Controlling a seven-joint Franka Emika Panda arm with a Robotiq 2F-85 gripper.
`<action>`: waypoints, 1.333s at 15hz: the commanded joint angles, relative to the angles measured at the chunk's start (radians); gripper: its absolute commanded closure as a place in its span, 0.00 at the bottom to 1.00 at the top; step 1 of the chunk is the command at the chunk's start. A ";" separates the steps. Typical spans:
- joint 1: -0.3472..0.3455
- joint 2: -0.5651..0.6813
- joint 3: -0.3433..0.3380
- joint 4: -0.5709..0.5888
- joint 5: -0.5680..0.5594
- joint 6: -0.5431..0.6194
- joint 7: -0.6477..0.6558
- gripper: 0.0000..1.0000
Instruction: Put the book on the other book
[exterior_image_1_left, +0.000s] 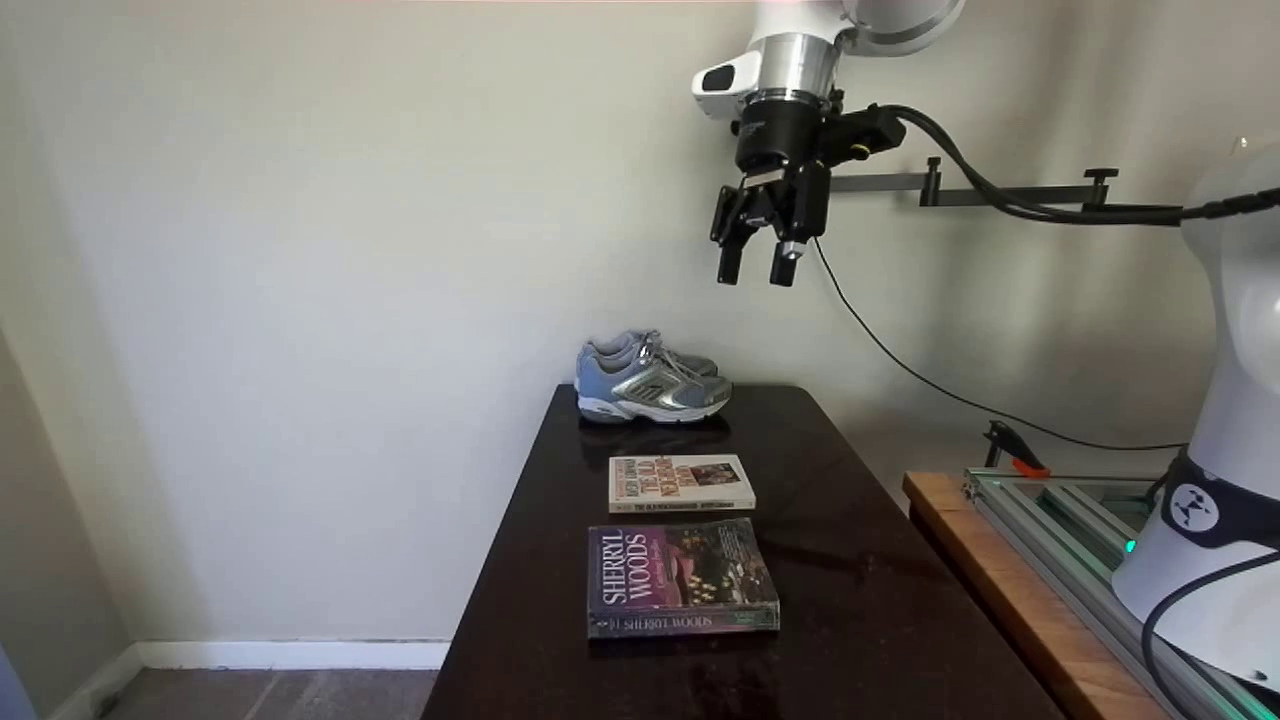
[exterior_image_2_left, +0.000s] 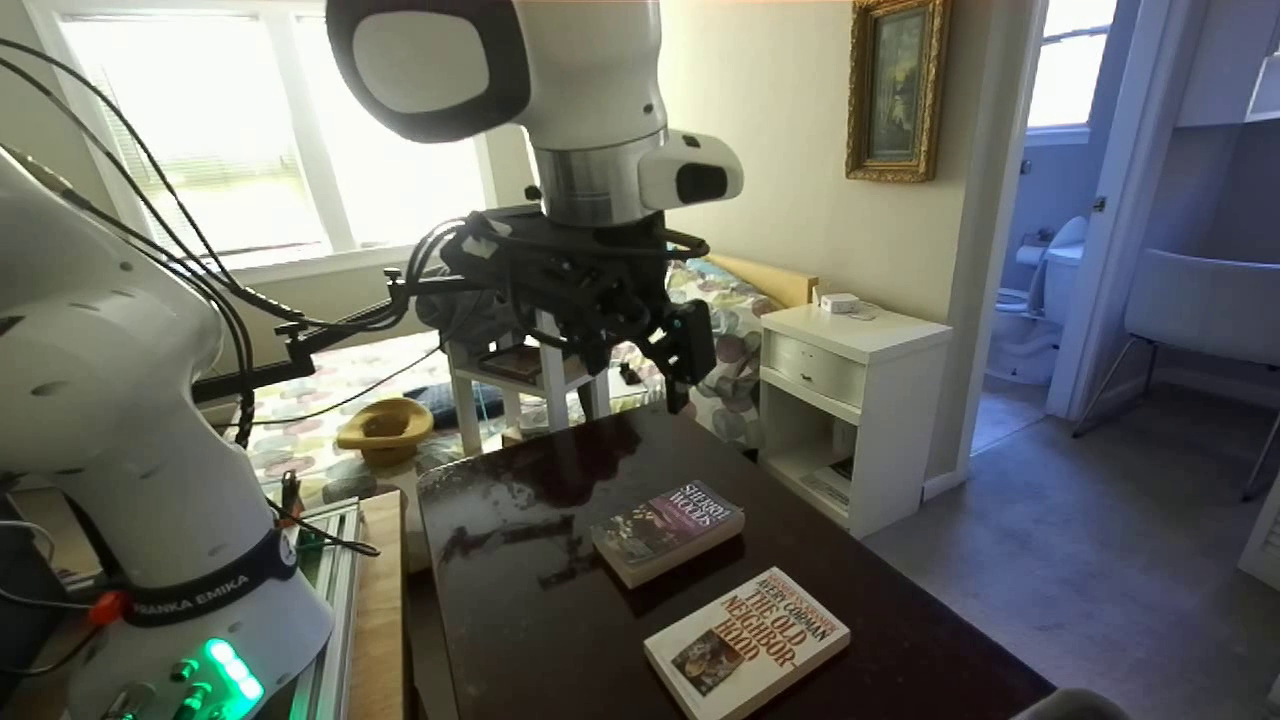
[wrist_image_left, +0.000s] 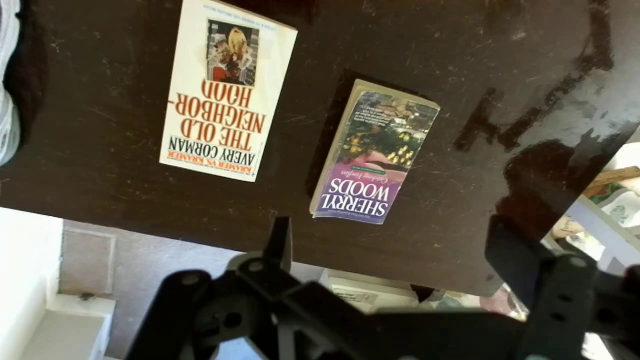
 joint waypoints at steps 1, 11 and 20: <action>-0.042 0.041 0.073 -0.037 0.006 0.124 0.112 0.00; -0.049 0.211 0.116 -0.067 -0.029 0.272 0.211 0.00; -0.058 0.290 0.122 -0.069 0.003 0.356 0.192 0.00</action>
